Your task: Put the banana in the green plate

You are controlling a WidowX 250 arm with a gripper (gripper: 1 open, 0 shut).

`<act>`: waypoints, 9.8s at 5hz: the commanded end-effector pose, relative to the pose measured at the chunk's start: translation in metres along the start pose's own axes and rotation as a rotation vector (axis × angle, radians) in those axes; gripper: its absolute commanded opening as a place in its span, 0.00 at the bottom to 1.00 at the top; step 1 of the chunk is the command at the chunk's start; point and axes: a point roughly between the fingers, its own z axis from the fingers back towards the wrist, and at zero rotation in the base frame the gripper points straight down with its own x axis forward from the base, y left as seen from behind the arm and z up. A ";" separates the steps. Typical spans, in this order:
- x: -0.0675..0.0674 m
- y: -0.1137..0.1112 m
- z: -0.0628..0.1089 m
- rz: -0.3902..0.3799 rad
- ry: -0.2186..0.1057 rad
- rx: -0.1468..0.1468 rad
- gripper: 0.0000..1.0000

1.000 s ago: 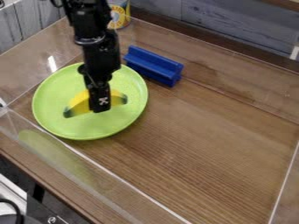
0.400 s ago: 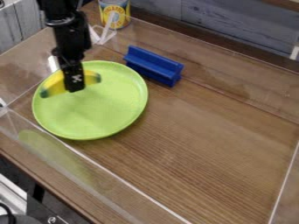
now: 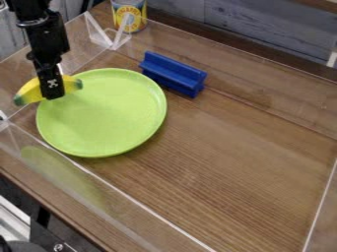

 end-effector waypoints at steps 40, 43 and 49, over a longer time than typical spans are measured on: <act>-0.028 -0.015 0.036 0.315 0.054 -0.001 0.00; -0.032 -0.015 0.046 0.293 0.069 -0.004 1.00; -0.032 -0.018 0.030 0.315 0.058 -0.012 0.00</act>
